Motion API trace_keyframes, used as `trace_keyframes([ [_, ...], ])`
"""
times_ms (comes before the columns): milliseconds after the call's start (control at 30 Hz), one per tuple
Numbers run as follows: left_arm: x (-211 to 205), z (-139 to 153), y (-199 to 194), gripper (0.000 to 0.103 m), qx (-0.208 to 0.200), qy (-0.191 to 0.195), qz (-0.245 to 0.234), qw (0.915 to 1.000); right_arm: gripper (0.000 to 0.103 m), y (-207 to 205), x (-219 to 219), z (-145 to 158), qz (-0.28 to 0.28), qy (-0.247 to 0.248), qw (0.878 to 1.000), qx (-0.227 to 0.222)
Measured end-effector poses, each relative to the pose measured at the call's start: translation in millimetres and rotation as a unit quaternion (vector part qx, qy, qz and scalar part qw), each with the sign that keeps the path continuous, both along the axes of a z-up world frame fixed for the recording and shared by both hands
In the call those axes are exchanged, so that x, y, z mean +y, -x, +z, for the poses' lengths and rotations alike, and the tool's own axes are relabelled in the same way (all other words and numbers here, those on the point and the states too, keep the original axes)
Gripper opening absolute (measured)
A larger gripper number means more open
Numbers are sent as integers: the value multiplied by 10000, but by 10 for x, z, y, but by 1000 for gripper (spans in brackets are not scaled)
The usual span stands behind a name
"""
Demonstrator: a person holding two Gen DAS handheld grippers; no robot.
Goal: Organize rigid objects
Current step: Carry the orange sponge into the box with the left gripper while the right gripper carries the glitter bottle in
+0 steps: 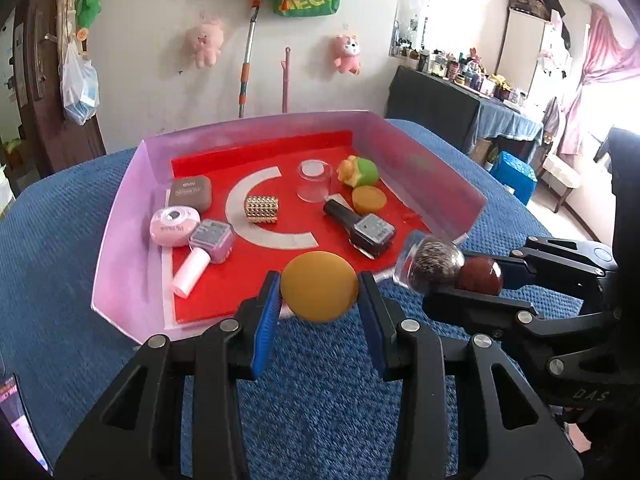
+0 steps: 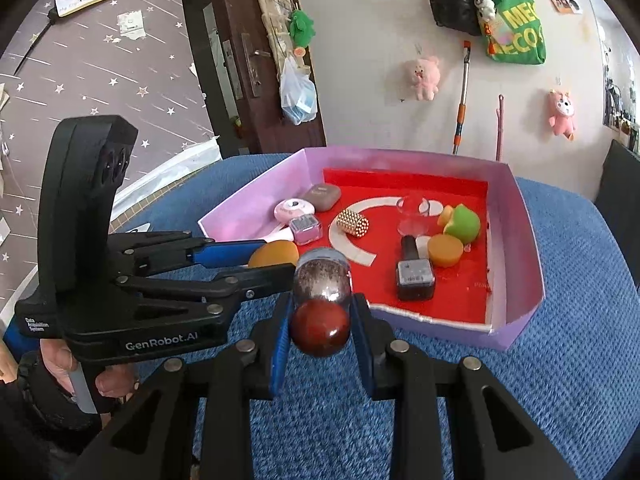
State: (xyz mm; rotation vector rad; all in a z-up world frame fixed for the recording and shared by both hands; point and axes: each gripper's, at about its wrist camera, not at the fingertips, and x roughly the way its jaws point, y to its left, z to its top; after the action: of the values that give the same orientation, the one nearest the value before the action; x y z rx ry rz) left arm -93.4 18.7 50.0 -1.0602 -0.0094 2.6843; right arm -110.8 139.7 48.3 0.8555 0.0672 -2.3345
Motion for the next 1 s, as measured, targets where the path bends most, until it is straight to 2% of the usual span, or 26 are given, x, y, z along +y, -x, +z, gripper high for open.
trace_keyframes([
  [200,-39,6,166,36,-48,-6,39,10000,27,213,-45,23,2,-66,9999,-103],
  [267,-49,-9,237,36,-97,-6,59,9999,9,307,-51,23,-25,-45,9999,-163],
  [300,-49,-20,277,36,-131,0,63,9999,5,379,-57,28,-5,-15,9997,-250],
  [367,-41,-65,360,36,-215,59,103,9997,10,488,-106,-11,-89,-262,9989,-387],
  [567,-97,-242,491,36,-372,120,308,9988,9,654,-109,-234,-145,-112,9977,-649],
  [633,-142,-263,432,36,-350,100,349,9987,9,408,-82,-239,41,64,9996,-256],
  [700,-199,-259,339,36,-343,-11,327,9989,10,198,-46,-221,107,39,9999,-32],
  [733,-218,-250,286,36,-326,-53,292,9990,15,103,-6,-222,137,28,9999,16],
  [767,-232,-244,225,36,-314,-78,257,9991,28,50,19,-227,160,23,9999,20],
  [833,-258,-250,122,36,-310,-100,264,9991,46,-53,75,-260,220,-16,9997,-78],
  [867,-281,-261,59,36,-308,-144,291,9990,51,-67,67,-279,253,-56,9996,-146],
  [933,-322,-279,-40,36,-292,-235,338,9987,51,-120,59,-345,353,-125,9990,-260],
  [1000,-353,-287,-118,36,-250,-253,405,9985,59,-159,29,-401,428,-126,9985,-310],
])
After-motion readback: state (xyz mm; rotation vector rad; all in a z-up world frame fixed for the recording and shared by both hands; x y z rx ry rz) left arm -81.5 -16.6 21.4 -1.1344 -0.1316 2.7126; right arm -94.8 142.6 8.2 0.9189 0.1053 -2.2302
